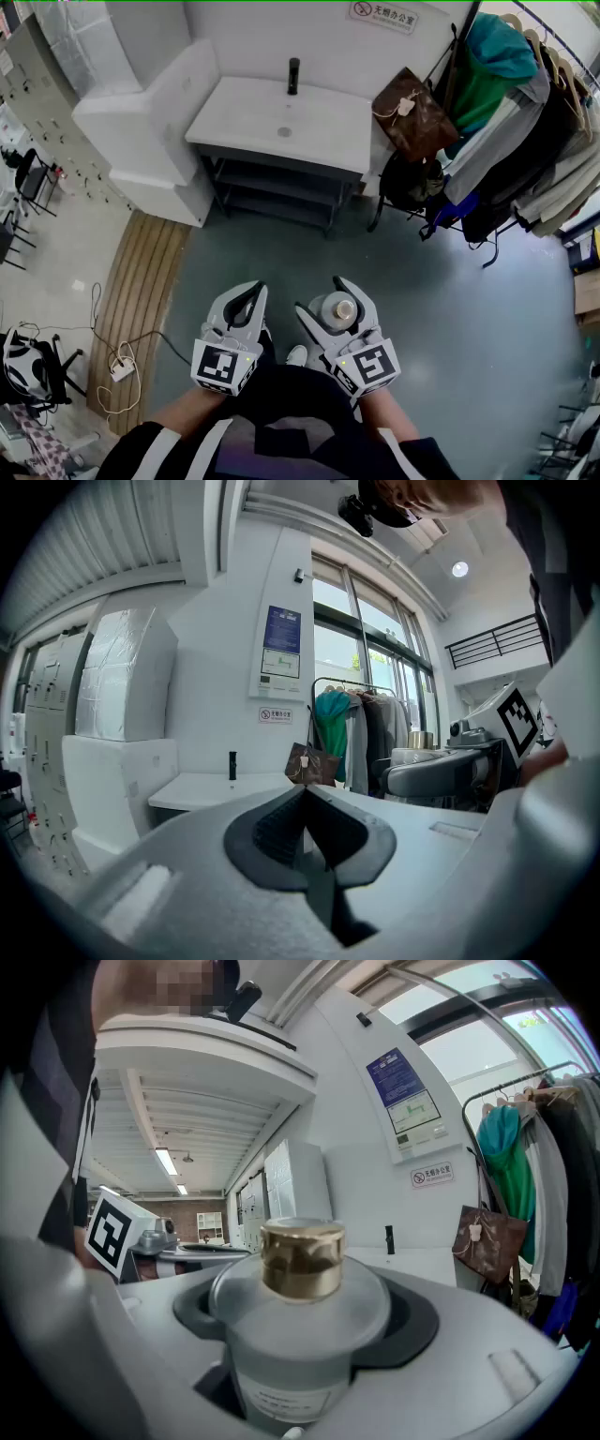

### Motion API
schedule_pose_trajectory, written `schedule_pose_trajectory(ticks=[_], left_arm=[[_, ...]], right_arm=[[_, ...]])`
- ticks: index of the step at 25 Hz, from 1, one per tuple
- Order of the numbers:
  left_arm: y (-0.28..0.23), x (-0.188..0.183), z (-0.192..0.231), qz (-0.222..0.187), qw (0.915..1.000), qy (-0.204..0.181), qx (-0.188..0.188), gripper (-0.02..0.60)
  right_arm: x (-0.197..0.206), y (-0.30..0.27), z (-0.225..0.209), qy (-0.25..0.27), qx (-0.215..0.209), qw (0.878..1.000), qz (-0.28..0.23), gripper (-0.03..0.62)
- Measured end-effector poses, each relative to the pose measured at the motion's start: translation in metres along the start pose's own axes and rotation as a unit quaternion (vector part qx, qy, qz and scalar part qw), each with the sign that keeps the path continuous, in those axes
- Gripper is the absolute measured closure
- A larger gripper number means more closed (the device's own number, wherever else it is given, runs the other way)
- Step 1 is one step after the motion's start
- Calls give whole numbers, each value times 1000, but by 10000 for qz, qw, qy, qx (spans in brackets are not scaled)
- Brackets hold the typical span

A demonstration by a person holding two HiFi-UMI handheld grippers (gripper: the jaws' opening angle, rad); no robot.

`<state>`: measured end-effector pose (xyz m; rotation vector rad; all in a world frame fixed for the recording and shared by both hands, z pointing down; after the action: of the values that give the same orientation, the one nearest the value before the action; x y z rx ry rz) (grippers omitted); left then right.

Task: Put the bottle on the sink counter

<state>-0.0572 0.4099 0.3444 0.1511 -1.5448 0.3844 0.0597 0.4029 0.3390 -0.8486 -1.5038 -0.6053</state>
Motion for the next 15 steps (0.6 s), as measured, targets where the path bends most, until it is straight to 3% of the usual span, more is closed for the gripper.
schedule_pose_trajectory(ticks=[15], left_arm=[[-18, -11, 13, -99, 9999, -85, -43, 580]], right_arm=[[-11, -14, -16, -173, 197, 9995, -148, 252]])
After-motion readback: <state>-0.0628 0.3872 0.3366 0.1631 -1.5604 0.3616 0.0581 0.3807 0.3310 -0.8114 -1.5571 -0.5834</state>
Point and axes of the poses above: the fingertips, and each gripper's own axes: y backward along the fingers, z to its left, x out of its underside, the point moved 2 cm from there along y, backward along the fingers, and after that the axes turned 4 degrees about -x, right-handed, at the moved point
